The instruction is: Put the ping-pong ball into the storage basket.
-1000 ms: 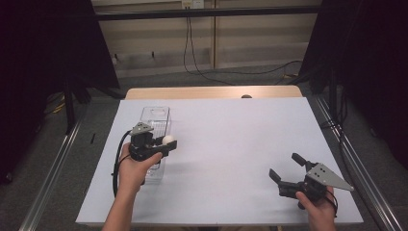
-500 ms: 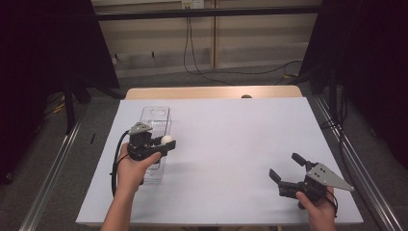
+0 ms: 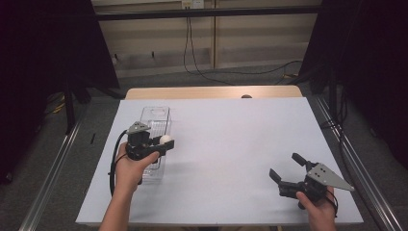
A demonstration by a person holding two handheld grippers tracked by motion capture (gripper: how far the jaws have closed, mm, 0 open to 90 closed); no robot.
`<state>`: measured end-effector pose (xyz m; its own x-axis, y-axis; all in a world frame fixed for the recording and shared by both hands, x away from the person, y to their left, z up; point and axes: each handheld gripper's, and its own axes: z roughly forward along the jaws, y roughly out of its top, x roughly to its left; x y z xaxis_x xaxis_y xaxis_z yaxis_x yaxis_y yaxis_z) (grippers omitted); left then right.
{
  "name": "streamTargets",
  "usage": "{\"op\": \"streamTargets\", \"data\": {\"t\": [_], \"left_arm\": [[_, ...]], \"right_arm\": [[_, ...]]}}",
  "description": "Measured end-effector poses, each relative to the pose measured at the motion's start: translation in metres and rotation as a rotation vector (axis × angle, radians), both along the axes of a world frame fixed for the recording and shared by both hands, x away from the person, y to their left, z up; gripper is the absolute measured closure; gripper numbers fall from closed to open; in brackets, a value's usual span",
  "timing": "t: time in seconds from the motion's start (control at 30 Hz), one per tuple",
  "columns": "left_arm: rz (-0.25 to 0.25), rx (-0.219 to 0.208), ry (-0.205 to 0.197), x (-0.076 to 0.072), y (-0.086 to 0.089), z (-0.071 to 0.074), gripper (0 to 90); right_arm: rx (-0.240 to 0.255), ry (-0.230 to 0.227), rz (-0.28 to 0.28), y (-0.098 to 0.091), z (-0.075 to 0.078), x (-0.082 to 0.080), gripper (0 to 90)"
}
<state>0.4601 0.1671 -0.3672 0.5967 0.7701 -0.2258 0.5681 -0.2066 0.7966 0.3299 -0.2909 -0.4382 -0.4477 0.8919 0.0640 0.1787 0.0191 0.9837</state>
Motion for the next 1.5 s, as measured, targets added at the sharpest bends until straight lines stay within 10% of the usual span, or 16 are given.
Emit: {"op": "streamTargets", "data": {"t": [1.5], "left_arm": [[0.029, 0.01, 0.013, 0.003, 0.016, 0.0, 51.4]], "right_arm": [[0.01, 0.007, 0.0, -0.001, 0.0, 0.0, 1.7]]}}
